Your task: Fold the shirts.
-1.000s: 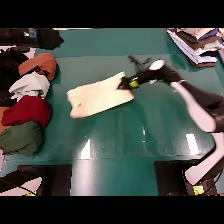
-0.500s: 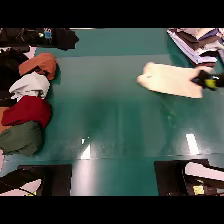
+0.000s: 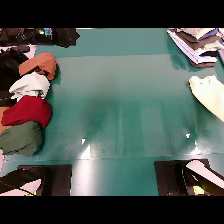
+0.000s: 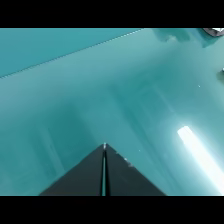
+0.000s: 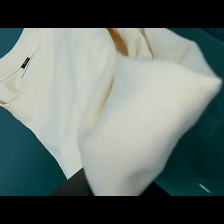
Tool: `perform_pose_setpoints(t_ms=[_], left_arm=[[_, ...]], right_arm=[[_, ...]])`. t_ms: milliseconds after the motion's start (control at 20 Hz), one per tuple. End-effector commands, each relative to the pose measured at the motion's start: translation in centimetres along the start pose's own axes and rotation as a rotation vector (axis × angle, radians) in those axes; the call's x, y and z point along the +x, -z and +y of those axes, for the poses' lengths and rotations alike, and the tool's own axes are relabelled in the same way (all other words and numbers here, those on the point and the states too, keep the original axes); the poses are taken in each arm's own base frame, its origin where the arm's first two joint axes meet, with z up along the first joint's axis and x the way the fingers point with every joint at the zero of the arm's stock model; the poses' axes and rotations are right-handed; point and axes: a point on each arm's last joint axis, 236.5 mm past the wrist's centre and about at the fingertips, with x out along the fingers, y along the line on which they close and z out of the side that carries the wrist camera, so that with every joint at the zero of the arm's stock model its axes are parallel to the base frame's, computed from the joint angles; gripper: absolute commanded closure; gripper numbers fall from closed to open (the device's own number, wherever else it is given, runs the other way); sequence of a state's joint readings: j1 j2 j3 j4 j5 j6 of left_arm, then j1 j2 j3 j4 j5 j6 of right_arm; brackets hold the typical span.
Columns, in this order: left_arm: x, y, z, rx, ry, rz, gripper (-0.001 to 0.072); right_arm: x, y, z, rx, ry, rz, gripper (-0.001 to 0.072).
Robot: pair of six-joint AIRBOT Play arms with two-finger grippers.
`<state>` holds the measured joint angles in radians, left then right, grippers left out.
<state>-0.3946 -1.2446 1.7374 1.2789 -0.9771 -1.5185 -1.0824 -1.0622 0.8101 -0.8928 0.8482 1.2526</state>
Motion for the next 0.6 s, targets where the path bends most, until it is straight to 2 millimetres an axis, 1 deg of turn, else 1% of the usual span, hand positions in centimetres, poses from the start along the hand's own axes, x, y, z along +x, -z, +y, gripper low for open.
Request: perform_pose_setpoints(t_ms=[0,100,150,200,250,300,350,400,450,500,550], left_arm=[[0.0,0.4,0.0,0.010,-0.001,0.016,0.0682],[0.0,0.7,0.1,0.014,-0.004,0.031,0.0682],[0.0,0.8,0.3,0.021,-0.011,0.034,0.0682],[0.0,0.8,0.3,0.029,-0.012,0.034,0.0682],[0.0,0.8,0.3,0.038,-0.012,0.035,0.0682],[0.0,0.8,0.3,0.038,-0.011,0.035,0.0682],[0.0,0.8,0.3,0.038,-0.011,0.035,0.0682],[0.0,0.8,0.3,0.038,-0.011,0.035,0.0682],[0.0,0.8,0.3,0.038,-0.011,0.034,0.0682],[0.0,0.8,0.3,0.038,-0.011,0.033,0.0681],[0.0,0.8,0.3,0.037,-0.011,0.032,0.0681]], right_arm=[[-0.4,1.1,-1.3,-0.005,0.034,0.021,0.0654],[-1.2,0.8,-2.2,-0.076,0.088,0.042,0.0263],[-2.1,0.0,-2.9,-0.114,0.126,0.044,0.0150],[-3.2,-0.8,-3.7,-0.148,0.166,0.048,0.0135],[-4.7,-1.9,-4.6,-0.177,0.213,0.047,0.0135],[-6.1,-2.9,-5.0,-0.193,0.242,0.044,0.0136],[-7.4,-3.9,-5.0,-0.196,0.252,0.031,0.0137],[-8.3,-4.9,-4.4,-0.194,0.239,0.013,0.0138],[-8.8,-5.7,-2.9,-0.190,0.200,-0.011,0.0138],[-8.9,-6.4,-0.8,-0.186,0.138,-0.037,0.0139],[-8.6,-6.7,2.2,-0.182,0.047,-0.051,0.0140]])
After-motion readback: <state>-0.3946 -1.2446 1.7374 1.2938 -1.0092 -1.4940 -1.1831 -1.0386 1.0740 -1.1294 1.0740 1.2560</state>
